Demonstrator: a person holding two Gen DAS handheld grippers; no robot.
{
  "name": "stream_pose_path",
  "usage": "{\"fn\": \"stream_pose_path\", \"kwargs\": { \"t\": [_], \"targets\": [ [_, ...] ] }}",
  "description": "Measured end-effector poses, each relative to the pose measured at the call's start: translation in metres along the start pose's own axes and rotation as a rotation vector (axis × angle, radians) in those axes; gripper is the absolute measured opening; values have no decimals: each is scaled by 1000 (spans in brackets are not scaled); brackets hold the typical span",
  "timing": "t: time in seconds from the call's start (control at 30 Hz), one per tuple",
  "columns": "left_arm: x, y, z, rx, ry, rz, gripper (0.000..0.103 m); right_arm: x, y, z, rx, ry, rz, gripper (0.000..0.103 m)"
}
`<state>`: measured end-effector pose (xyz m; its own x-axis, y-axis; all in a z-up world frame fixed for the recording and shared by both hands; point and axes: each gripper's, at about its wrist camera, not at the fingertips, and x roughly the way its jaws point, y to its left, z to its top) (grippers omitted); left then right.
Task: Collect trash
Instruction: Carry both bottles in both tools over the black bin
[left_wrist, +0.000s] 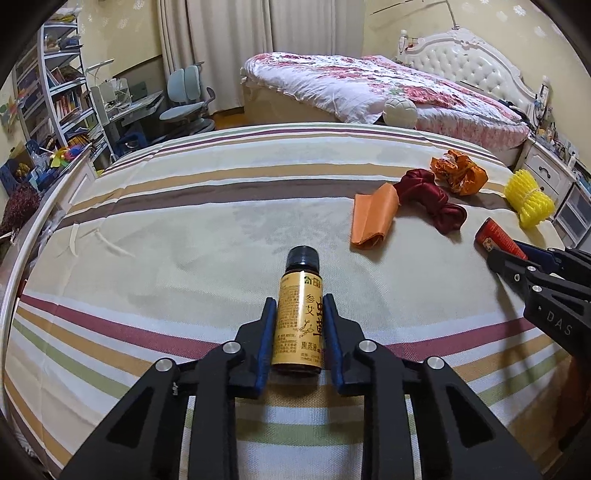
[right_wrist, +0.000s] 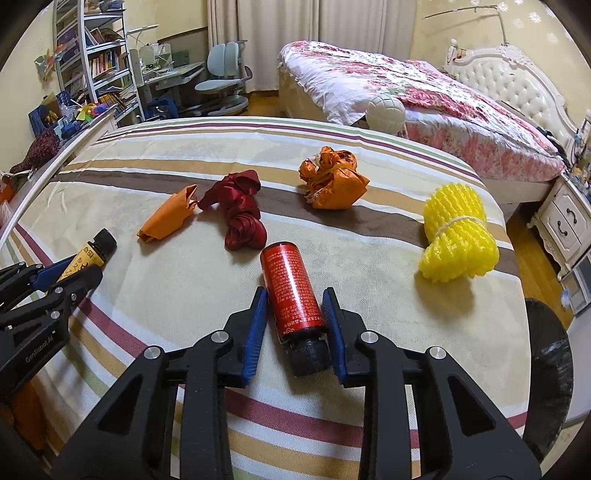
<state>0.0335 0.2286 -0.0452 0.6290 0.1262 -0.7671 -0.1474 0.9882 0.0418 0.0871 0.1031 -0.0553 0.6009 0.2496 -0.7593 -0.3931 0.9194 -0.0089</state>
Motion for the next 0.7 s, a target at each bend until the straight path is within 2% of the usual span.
{"fn": "stream_pose_path", "kwargs": {
  "t": [0.17,0.37,0.7],
  "targets": [
    [-2,-1,-1,-1,-2,-1,25,-5,-2,-4,19,-3,0,25],
    [-9,-7,-3,16,-21,12,25,-15,-5,-16,42,-7,-1,24],
    [-23,-27,-12,15,-48,-29,25,-37,-20,-41,88,-23,-21,24]
  ]
}}
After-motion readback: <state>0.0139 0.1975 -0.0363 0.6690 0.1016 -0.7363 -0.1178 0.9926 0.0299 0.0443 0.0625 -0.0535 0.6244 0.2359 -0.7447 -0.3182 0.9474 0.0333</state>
